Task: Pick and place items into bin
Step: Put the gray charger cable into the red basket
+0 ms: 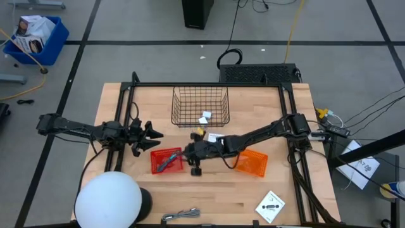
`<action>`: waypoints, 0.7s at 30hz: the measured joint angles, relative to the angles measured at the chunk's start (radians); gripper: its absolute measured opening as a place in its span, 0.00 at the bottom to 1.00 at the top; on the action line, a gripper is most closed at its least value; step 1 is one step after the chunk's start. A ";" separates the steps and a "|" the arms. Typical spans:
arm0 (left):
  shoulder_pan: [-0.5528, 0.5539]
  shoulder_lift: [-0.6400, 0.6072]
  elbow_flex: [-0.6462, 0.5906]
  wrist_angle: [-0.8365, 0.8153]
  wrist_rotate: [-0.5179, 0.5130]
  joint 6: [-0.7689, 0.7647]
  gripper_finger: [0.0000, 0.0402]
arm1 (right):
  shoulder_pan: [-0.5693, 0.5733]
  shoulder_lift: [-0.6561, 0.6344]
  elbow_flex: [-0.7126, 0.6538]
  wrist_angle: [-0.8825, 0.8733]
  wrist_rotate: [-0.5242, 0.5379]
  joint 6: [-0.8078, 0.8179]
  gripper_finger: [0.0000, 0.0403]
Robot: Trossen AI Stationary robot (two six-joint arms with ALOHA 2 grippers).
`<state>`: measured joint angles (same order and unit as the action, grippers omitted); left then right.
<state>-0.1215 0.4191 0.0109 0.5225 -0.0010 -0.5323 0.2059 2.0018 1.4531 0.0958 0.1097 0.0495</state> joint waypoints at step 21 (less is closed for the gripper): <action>-0.068 0.000 0.000 -0.011 -0.002 -0.004 0.49 | 0.236 0.008 0.000 -0.165 -0.028 0.111 0.31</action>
<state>-0.1898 0.4191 0.0109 0.5117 -0.0026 -0.5361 0.4419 2.0098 1.4532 -0.0693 0.0822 0.1605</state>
